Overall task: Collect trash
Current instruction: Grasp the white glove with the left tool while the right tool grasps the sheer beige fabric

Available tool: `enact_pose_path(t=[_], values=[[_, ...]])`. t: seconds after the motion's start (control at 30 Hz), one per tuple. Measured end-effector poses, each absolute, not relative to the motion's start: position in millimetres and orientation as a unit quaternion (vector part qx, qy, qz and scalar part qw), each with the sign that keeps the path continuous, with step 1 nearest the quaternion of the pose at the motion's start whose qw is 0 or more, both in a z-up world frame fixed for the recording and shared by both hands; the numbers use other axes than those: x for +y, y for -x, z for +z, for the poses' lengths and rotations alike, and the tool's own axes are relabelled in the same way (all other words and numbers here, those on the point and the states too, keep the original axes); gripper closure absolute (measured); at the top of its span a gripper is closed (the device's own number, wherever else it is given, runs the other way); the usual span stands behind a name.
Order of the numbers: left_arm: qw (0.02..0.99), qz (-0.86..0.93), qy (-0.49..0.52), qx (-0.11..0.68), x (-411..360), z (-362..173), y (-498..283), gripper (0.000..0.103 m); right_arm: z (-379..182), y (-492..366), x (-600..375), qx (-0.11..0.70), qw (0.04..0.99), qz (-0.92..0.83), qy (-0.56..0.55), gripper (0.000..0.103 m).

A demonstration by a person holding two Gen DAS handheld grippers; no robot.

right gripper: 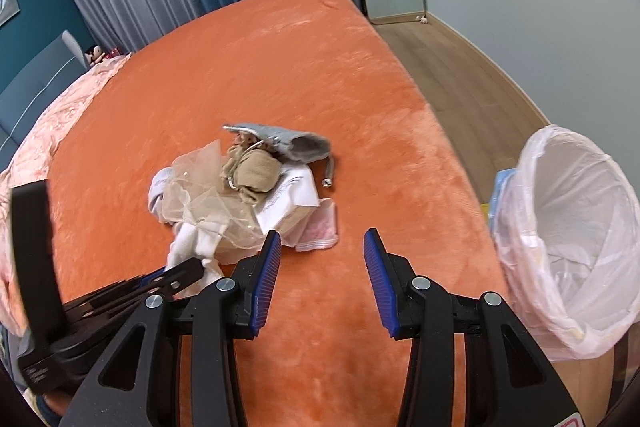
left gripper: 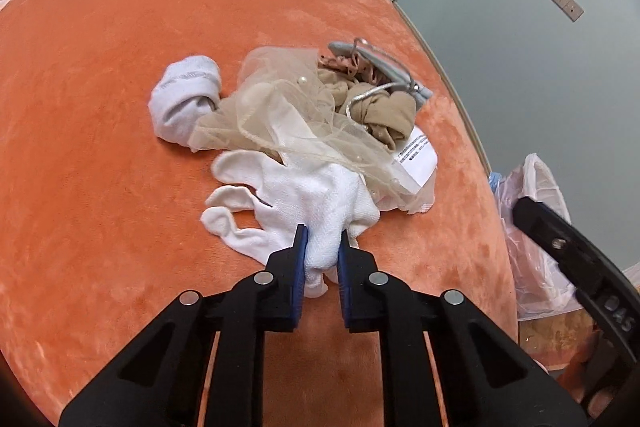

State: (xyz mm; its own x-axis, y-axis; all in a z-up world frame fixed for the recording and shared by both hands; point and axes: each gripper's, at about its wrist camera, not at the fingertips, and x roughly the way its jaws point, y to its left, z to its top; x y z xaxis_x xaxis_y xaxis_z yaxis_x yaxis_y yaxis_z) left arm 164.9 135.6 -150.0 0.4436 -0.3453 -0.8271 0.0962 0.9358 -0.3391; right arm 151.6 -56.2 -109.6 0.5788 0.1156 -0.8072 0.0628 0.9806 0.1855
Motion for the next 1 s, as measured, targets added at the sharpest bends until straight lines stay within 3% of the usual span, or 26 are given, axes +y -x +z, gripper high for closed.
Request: enact_pose_path(t=[0.73, 0.77, 0.8, 0.83, 0.87, 1.0], values=[[0.846, -0.086, 0.155, 0.502, 195.0, -135.6, -153.0, 0.090, -164.3, -208.3, 29.6, 0.507, 0.858, 0.078, -0.039, 0.061], [0.847, -0.085, 0.156, 0.502, 196.4, -135.0, -153.4, 0.090, -167.9, -212.9, 29.8, 0.512, 0.855, 0.076, -0.038, 0.066], [0.847, -0.084, 0.157, 0.500, 198.5, -133.7, -153.5, 0.090, -170.2, -215.9, 29.8, 0.516, 0.852, 0.075, -0.037, 0.077], [0.848, -0.083, 0.157, 0.499, 200.0, -131.9, -154.2, 0.090, -170.7, -218.3, 29.1, 0.519, 0.851, 0.075, -0.040, 0.095], [0.849, -0.083, 0.157, 0.497, 201.4, -130.0, -154.3, 0.090, -169.6, -219.0, 28.2, 0.521, 0.849, 0.079, -0.044, 0.100], [0.856, -0.080, 0.156, 0.487, 205.1, -117.7, -156.3, 0.090, -143.9, -214.4, 22.7, 0.496, 0.861, 0.094, -0.063, 0.101]])
